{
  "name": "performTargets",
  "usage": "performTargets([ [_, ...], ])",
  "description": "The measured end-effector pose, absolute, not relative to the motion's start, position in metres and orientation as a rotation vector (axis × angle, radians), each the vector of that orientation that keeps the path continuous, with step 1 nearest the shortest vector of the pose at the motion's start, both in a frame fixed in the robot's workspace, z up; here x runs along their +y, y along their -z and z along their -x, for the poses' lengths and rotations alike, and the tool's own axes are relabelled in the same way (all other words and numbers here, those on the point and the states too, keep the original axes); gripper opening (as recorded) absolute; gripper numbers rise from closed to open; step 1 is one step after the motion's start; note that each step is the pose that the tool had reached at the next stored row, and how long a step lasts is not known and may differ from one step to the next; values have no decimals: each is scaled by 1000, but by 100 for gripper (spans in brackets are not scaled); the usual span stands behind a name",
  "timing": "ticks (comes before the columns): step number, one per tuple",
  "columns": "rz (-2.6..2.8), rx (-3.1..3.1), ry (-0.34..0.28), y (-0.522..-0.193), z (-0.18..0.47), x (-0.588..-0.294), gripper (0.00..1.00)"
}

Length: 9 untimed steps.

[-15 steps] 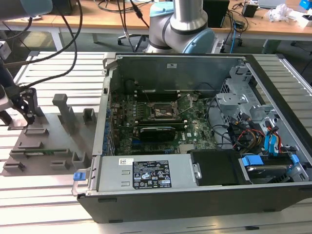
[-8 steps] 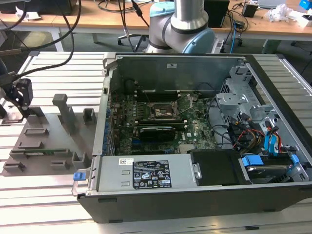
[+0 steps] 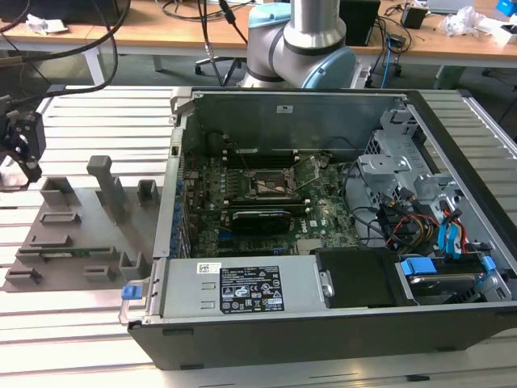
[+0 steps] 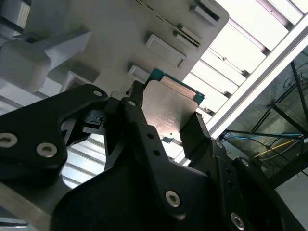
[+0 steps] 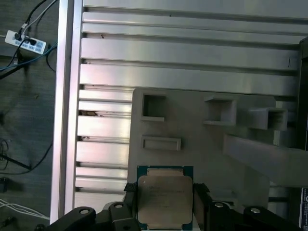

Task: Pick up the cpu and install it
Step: 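Pick up the cpu and move it towards the insertion slot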

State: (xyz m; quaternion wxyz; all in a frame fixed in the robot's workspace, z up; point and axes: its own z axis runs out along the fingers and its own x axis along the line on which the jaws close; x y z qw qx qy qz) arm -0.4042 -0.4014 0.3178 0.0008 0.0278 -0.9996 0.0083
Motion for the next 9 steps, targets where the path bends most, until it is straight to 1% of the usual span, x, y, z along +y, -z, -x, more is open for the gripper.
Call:
performTargets([
  [8,-87,-3139,-27,-348,404,-401,55],
  [9,-87,-3139,-30,-362,404,-401,55],
])
